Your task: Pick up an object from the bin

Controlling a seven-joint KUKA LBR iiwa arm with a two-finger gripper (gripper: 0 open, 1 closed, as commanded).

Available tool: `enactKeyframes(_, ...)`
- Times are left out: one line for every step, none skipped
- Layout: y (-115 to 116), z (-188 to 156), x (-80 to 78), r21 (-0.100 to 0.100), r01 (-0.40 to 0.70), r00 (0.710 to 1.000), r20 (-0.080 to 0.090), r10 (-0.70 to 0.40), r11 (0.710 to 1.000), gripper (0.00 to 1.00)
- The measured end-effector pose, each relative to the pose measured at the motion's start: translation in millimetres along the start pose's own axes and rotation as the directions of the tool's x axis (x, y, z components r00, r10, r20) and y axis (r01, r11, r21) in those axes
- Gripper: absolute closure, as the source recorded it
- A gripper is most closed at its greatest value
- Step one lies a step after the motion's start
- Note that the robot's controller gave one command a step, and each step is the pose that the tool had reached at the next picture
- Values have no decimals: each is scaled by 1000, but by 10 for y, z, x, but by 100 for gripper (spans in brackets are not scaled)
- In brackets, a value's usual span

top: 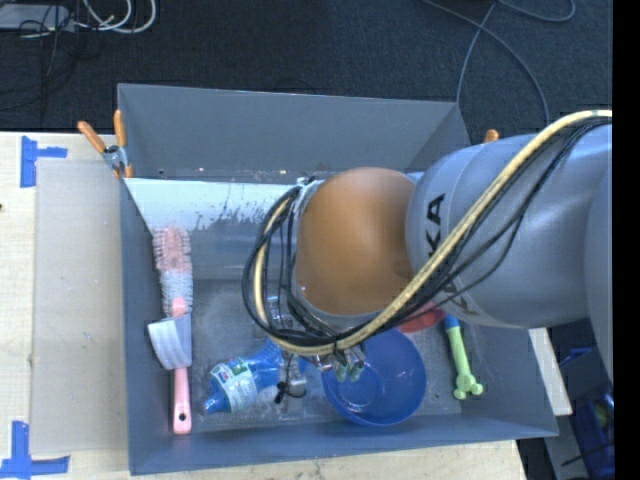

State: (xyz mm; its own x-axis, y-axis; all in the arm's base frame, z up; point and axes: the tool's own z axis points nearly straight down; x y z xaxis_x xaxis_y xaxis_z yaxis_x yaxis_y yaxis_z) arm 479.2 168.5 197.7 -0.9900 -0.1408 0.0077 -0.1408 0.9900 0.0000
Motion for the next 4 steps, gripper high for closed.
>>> enactKeyframes(60, 235, -140, -3, 12, 1000, 6, -12, 1000, 0)
enactKeyframes(-14, 295, -64, -2, -7, 1000, 0, 7, 1000, 0)
enactKeyframes(42, 729, -38, -3, -64, 998, 1, 64, 998, 0)
enactKeyframes(-148, 1022, 44, -2, 163, 987, 9, -163, 987, 100)
